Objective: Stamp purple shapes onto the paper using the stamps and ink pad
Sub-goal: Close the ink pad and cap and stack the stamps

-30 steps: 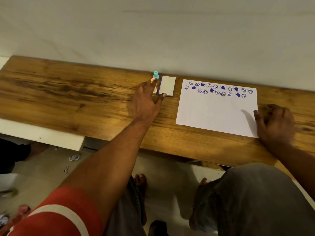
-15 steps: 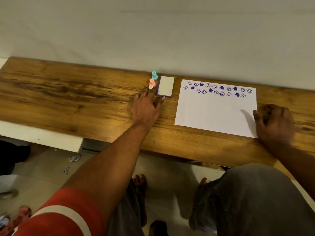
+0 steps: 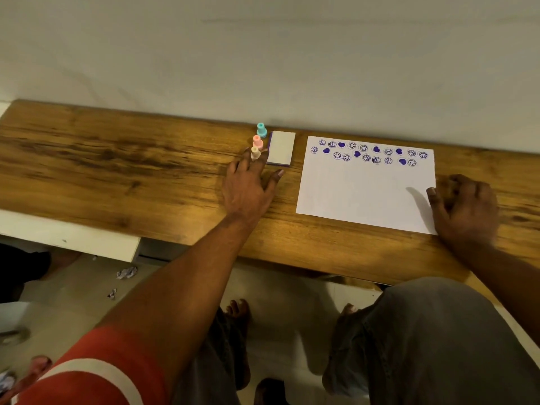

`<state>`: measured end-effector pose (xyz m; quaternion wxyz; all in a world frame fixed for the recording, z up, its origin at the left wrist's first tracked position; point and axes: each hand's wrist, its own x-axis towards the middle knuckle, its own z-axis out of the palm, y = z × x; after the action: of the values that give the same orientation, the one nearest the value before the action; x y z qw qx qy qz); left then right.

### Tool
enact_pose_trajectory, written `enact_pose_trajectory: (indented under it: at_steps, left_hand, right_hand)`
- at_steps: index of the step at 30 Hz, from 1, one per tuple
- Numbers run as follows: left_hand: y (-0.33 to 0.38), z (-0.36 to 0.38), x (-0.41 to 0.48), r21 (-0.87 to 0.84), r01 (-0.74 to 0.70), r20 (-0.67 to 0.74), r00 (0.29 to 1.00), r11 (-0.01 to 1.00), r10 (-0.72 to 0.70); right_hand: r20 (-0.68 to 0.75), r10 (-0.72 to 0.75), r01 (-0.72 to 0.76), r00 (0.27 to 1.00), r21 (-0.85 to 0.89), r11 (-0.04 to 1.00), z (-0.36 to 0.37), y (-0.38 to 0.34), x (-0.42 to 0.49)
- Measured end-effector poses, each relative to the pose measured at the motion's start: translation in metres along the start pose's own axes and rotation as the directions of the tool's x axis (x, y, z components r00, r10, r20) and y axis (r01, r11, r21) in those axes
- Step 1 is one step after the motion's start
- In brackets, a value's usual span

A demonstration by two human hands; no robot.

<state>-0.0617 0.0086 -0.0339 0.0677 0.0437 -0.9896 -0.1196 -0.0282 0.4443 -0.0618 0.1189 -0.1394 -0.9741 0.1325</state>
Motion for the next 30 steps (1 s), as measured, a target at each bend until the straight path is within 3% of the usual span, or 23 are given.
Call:
enact_pose_trajectory:
  at_steps: [4,10,13,17,22,24,27,30]
  left_hand:
    - [0.001,0.003,-0.022,0.061,-0.217,-0.079,0.972,0.974,0.221]
    - [-0.005,0.01,-0.043,0.077,-0.285,-0.085,0.953,0.956,0.291]
    - [-0.01,0.011,-0.039,0.071,-0.238,-0.04,0.97,0.969,0.241]
    - [-0.017,0.005,-0.016,0.008,-0.066,-0.072,0.995,0.998,0.066]
    - [-0.012,0.006,-0.008,-0.007,-0.047,-0.072,0.996,0.999,0.046]
    - [-0.004,0.008,-0.015,-0.051,-0.198,-0.082,0.978,0.979,0.194]
    - [0.005,0.012,-0.03,-0.101,-0.523,-0.035,0.852,0.847,0.522]
    - [0.005,0.015,-0.039,-0.094,-0.628,0.021,0.774,0.772,0.633]
  right_hand:
    - [0.075,-0.021,0.023,0.997,-0.032,0.999,-0.004,0.0,0.002]
    - [0.186,-0.101,0.118,0.977,-0.084,0.989,-0.017,-0.001,0.032]
    - [0.139,-0.133,0.148,0.981,-0.106,0.983,-0.011,0.002,0.026]
    - [0.069,-0.088,0.089,0.994,-0.008,0.996,-0.005,0.007,0.023]
    - [0.093,-0.128,0.136,0.987,-0.077,0.988,-0.008,0.004,0.024]
    - [0.133,-0.148,0.166,0.98,-0.129,0.978,-0.011,0.002,0.025]
    - [0.16,-0.169,0.196,0.972,-0.166,0.967,-0.014,0.0,0.027]
    - [0.154,-0.179,0.206,0.972,-0.182,0.961,-0.015,-0.002,0.027]
